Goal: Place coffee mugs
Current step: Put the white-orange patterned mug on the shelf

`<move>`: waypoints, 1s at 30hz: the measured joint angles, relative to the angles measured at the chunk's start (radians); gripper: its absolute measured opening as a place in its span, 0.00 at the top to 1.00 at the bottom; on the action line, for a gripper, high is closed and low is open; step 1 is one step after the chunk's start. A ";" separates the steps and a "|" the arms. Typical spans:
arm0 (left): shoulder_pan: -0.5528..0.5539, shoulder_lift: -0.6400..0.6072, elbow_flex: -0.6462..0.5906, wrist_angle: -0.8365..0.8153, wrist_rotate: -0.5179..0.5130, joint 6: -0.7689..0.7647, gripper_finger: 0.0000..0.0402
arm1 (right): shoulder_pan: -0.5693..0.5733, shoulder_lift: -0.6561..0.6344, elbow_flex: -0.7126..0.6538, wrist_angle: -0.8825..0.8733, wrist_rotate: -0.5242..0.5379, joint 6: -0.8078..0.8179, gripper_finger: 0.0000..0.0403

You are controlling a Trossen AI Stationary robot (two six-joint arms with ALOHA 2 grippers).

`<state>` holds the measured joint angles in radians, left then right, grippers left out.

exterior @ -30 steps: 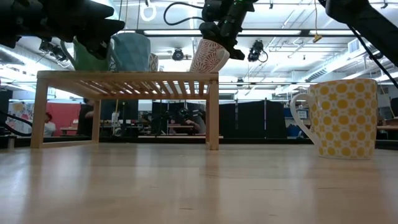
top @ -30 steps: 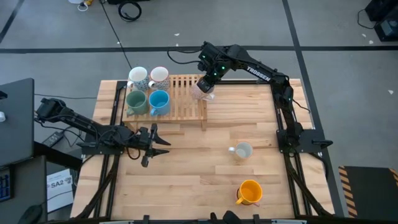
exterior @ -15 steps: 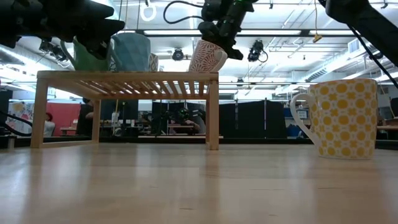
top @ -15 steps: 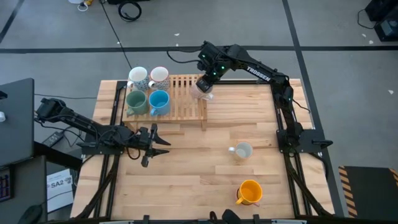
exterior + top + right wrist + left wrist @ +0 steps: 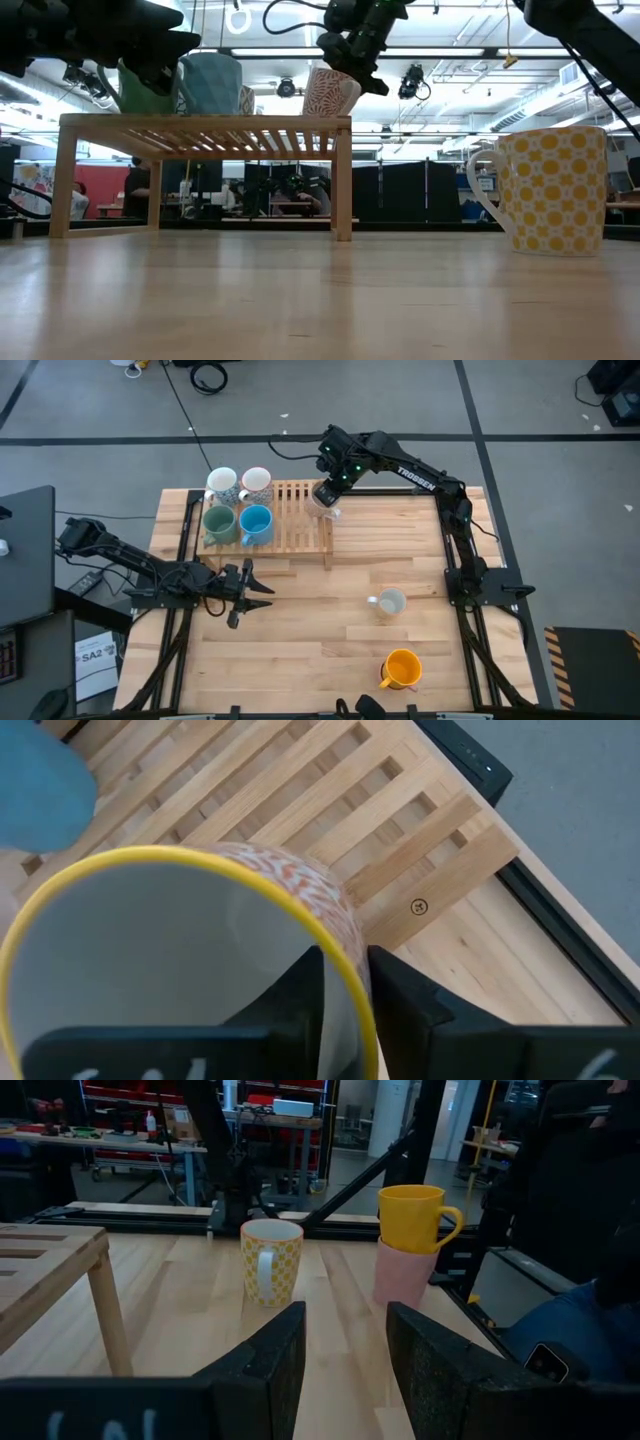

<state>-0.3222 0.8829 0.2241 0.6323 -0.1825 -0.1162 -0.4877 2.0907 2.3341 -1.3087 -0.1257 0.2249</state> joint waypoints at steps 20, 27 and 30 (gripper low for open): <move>0.000 0.000 0.000 0.000 0.000 0.000 0.63 | -0.001 0.000 0.000 0.035 0.000 0.000 0.71; 0.000 0.000 0.000 0.000 0.000 0.000 0.63 | -0.001 0.000 0.000 0.054 0.000 0.000 0.68; 0.000 0.000 0.000 0.000 0.000 0.000 0.63 | -0.001 0.000 0.000 0.084 0.000 0.000 0.67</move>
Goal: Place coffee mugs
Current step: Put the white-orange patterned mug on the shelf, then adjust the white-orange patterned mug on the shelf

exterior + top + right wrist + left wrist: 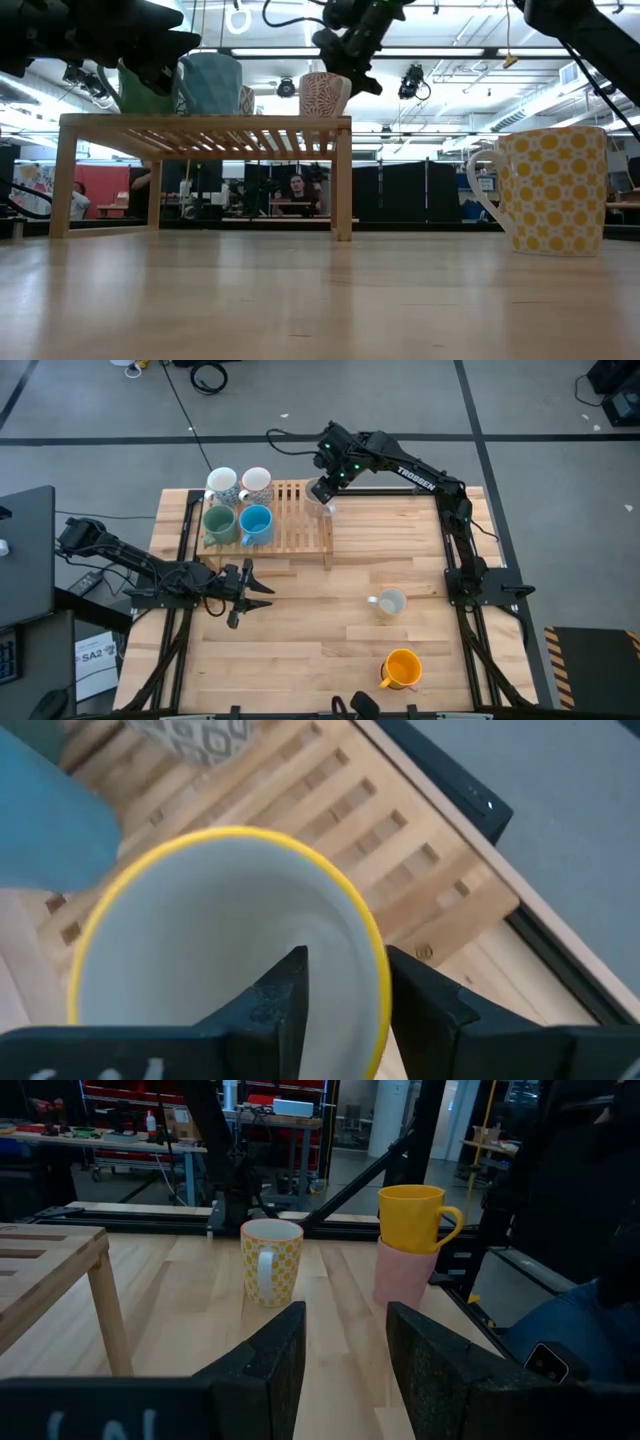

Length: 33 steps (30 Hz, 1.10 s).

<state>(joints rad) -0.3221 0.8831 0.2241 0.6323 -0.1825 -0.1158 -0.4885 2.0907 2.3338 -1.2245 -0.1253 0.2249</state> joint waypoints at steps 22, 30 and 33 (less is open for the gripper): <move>0.000 0.000 0.000 -0.001 0.000 0.000 0.63 | -0.029 0.000 0.000 0.105 -0.039 -0.043 0.67; 0.000 0.000 0.000 -0.001 0.000 0.000 0.63 | -0.044 0.000 0.000 0.107 -0.140 -0.034 0.67; 0.000 0.000 0.000 -0.001 0.000 0.000 0.63 | -0.049 0.000 0.000 0.110 -0.161 -0.034 0.67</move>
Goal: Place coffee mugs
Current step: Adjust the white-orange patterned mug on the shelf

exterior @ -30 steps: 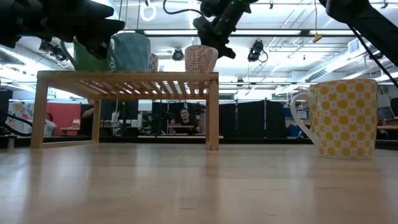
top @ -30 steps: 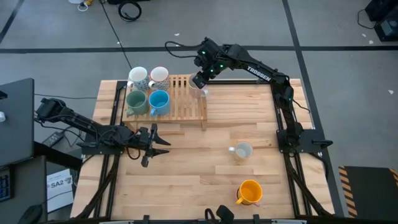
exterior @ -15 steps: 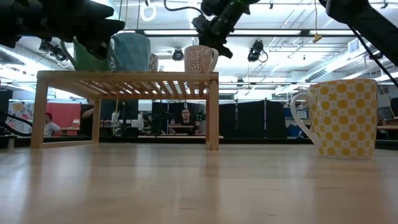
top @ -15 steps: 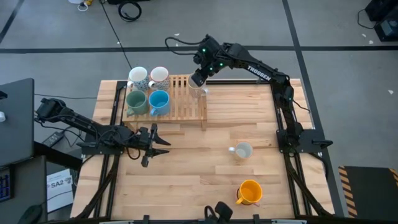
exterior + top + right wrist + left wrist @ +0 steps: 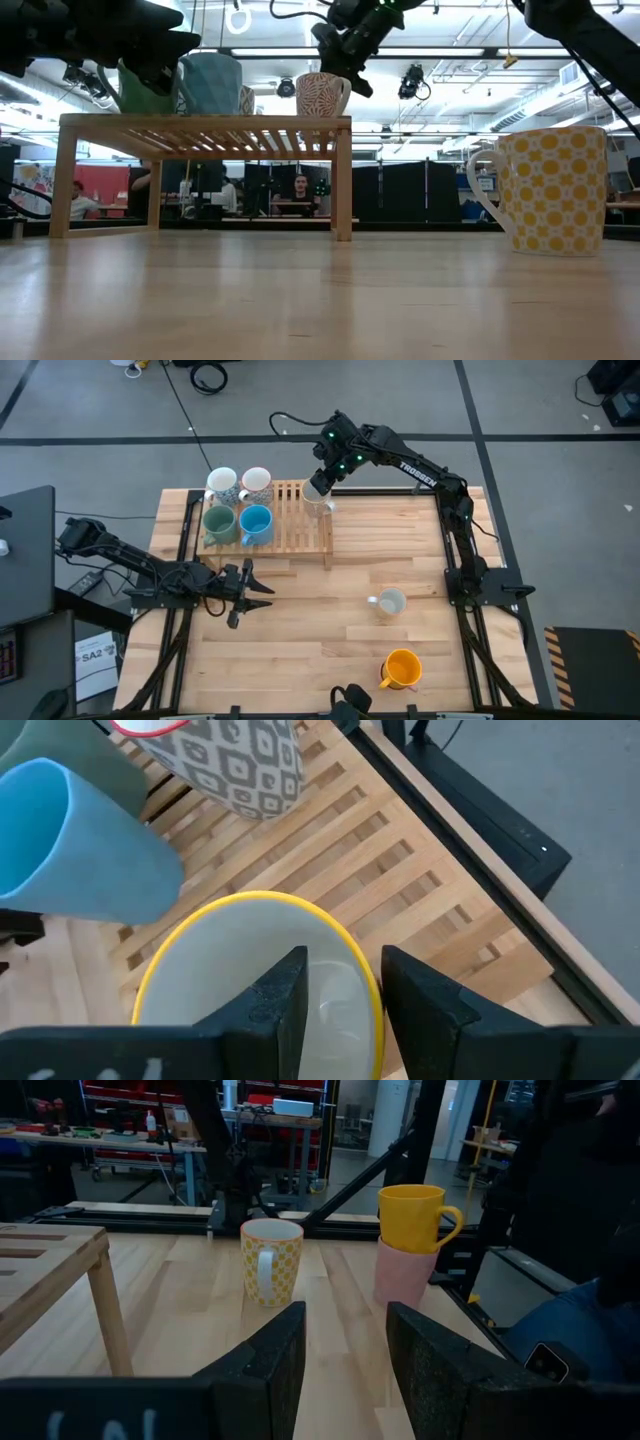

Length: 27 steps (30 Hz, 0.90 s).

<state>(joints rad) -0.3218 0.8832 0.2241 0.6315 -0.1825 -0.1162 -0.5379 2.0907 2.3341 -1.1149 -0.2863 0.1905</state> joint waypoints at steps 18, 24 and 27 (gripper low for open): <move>0.000 0.000 0.000 0.000 0.000 0.000 0.63 | -0.022 -0.078 0.020 0.041 -0.019 -0.008 0.67; 0.000 0.000 0.000 0.000 0.000 0.000 0.63 | -0.025 -0.196 0.019 0.022 -0.023 -0.011 0.67; 0.000 0.000 0.000 0.000 0.000 0.000 0.63 | -0.021 -0.269 0.019 -0.033 -0.023 -0.027 0.67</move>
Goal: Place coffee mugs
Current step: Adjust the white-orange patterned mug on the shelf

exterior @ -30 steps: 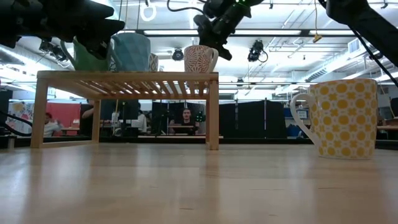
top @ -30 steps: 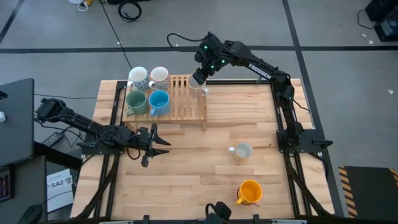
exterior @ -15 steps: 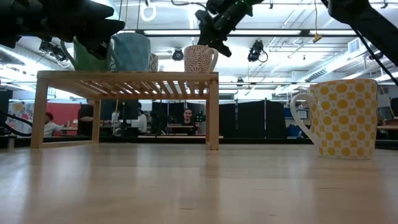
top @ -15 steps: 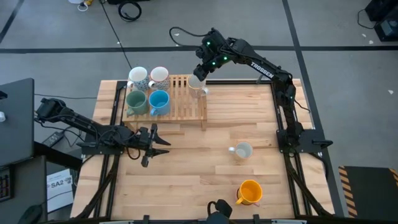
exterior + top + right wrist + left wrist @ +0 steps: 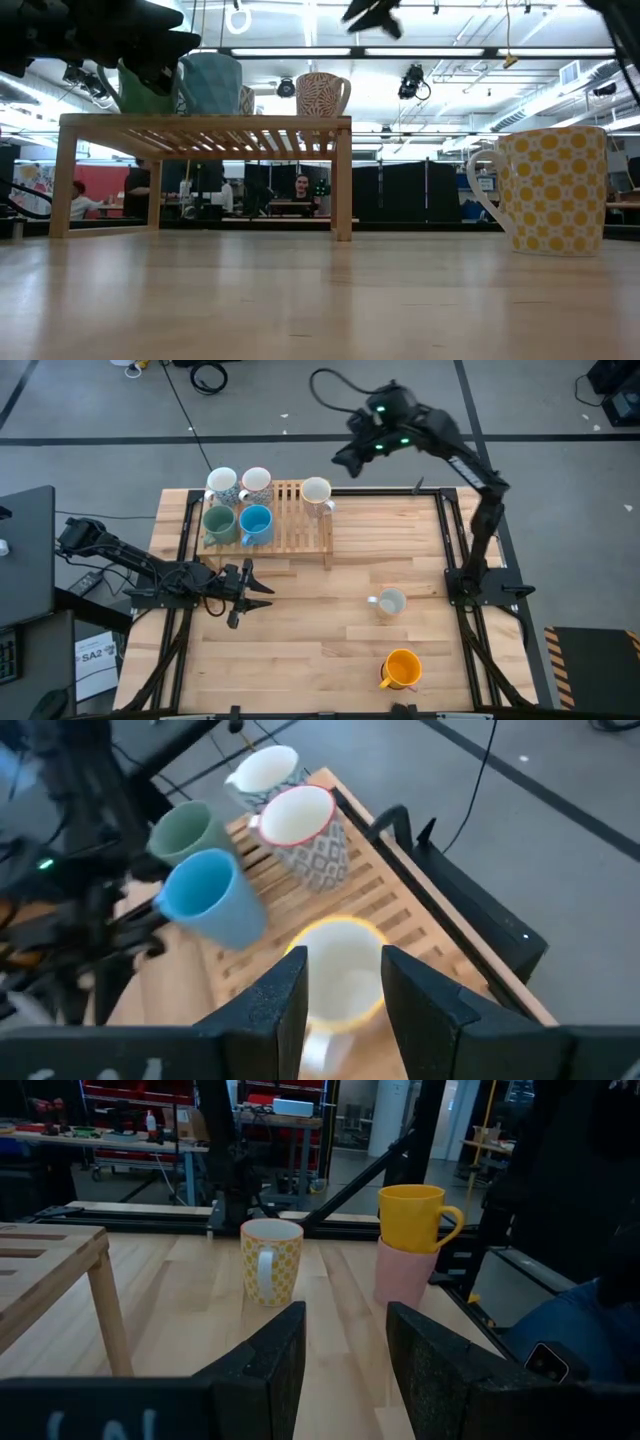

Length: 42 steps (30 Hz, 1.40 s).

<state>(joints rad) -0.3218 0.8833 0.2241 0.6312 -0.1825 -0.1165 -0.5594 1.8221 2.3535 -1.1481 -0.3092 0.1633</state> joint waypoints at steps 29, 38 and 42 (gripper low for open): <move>0.000 0.000 0.000 0.000 0.000 0.000 0.63 | 0.531 -0.291 -0.697 0.254 0.784 0.147 0.67; 0.000 0.000 0.000 0.000 0.000 0.000 0.63 | 0.484 -0.354 -0.965 0.657 0.782 0.012 0.67; 0.000 0.000 0.000 0.000 0.000 0.000 0.63 | 0.459 -0.354 -1.026 0.775 0.780 -0.007 0.67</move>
<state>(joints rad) -0.3222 0.8833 0.2241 0.6312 -0.1825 -0.1165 -0.1001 1.4677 1.3277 -0.3729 0.4706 0.1564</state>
